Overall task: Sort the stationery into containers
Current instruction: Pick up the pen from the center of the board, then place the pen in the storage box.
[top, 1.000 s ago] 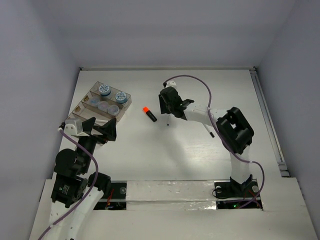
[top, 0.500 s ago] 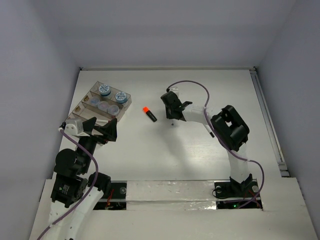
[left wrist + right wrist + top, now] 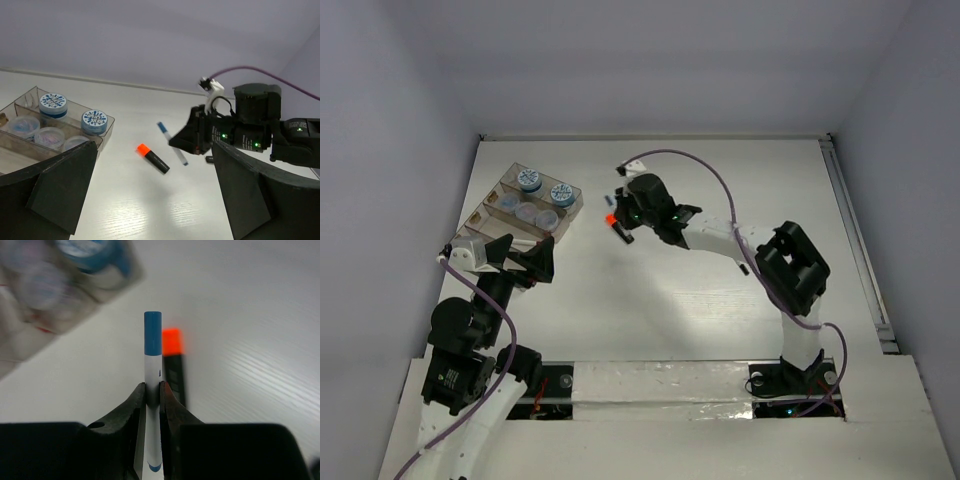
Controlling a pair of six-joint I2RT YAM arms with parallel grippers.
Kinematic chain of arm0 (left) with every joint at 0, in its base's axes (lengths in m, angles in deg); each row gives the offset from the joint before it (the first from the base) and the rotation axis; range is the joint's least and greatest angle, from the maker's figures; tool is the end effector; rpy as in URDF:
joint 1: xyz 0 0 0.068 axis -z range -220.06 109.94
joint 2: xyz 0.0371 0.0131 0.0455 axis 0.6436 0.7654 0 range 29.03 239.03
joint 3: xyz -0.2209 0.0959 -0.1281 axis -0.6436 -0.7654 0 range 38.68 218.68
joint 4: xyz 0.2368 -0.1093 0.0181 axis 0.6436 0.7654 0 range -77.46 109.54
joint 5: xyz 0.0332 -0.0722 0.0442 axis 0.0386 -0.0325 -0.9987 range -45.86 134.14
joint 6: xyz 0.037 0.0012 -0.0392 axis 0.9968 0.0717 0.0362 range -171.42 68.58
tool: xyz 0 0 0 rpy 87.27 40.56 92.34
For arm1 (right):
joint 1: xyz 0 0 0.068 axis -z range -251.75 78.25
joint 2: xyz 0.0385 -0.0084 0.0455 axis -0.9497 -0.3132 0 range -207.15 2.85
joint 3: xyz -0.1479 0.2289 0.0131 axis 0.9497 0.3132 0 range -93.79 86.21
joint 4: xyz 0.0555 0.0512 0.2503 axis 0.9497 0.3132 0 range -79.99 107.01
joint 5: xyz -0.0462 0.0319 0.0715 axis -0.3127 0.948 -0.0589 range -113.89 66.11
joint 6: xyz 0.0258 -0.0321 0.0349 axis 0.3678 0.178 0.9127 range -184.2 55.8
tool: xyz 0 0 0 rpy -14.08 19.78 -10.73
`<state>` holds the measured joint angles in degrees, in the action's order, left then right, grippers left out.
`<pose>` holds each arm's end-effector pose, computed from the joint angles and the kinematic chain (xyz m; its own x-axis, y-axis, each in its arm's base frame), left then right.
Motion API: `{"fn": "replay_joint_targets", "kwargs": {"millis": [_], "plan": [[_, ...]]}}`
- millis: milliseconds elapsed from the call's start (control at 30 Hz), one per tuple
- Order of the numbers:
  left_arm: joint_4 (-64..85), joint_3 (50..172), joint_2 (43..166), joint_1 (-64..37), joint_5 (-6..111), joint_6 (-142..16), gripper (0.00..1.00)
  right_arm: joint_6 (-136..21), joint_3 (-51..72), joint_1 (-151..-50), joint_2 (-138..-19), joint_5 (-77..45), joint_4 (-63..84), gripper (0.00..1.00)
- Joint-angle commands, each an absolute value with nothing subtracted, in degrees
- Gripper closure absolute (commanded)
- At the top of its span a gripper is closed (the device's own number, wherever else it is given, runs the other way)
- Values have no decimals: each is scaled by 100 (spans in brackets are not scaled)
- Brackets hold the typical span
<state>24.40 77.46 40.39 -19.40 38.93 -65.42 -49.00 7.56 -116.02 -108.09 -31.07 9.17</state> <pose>0.0539 -0.0169 0.3609 0.1784 -0.3247 -0.9289 0.3223 0.9112 -0.2566 0.3230 0.3087 0.2228 -0.5221 -0.1456 -0.8404 -0.4967 0.8529 0.1608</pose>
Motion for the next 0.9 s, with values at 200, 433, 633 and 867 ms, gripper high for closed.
{"fn": "replay_joint_targets", "kwargs": {"millis": [200, 433, 633, 867], "plan": [[2150, 7867, 4081, -1906, 3887, -6496, 1, -5374, -2325, -12667, -12510, -298, -379, 97], [2142, 7867, 4072, -1906, 3904, -6487, 1, -5075, -4303, -12721, -13846, 238, -335, 97], [2133, 7875, 4046, -1906, 3904, -6487, 1, -5102, -5335, -12721, -14752, 177, -27, 98], [2106, 7867, 4063, -1906, 3931, -6487, 1, -5224, -5652, -12721, -15139, -16, 96, 92]]}}
